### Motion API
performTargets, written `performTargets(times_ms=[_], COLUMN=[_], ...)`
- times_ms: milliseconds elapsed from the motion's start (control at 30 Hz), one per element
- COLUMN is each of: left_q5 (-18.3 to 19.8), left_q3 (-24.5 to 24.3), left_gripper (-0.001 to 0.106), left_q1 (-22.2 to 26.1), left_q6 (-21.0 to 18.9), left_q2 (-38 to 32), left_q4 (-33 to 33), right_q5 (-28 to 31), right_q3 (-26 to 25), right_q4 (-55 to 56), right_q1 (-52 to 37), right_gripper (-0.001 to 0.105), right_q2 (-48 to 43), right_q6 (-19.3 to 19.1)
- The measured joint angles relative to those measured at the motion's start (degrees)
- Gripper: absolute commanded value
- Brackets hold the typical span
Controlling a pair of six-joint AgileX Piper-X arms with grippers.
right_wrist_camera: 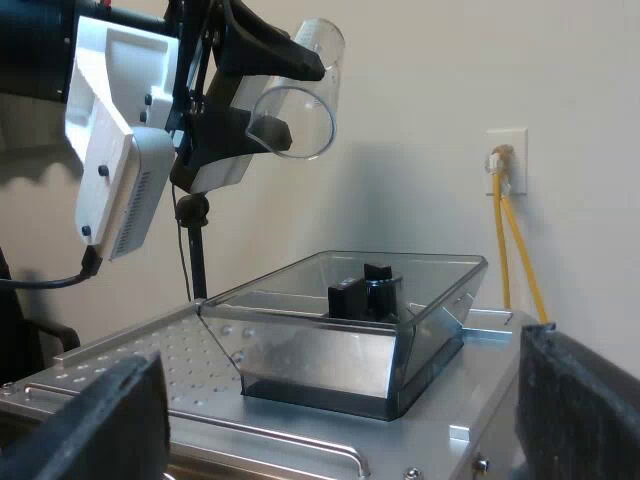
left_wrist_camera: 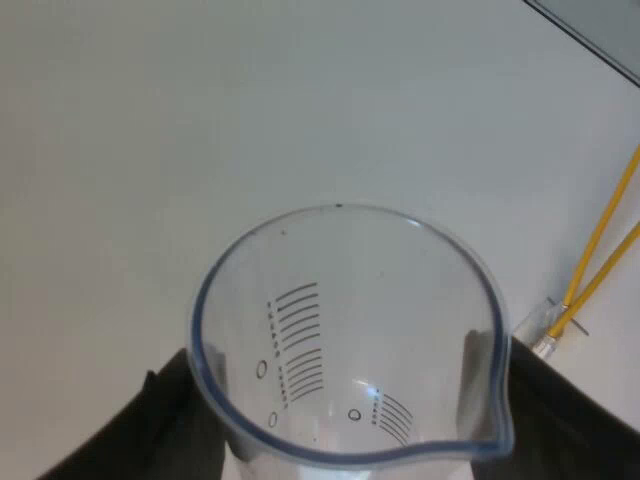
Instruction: Pour the beans into the coffee machine
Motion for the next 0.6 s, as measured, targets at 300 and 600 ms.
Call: performTargets(times_ms=[300,600], left_q5=[-0.89,-16.62], left_q3=[0.0,0.0], left_gripper=[0.025,0.025], left_q1=[0.0,-0.94], left_q6=[-17.07,-45.92], left_q2=[0.0,0.0], left_q4=[0.0,1.47], right_q5=[0.0,0.0], right_q3=[0.0,0.0], right_q4=[0.0,2.3], right_q1=[0.0,0.0], right_gripper=[0.072,0.072], right_q2=[0.0,0.0], right_q6=[0.0,-2.1])
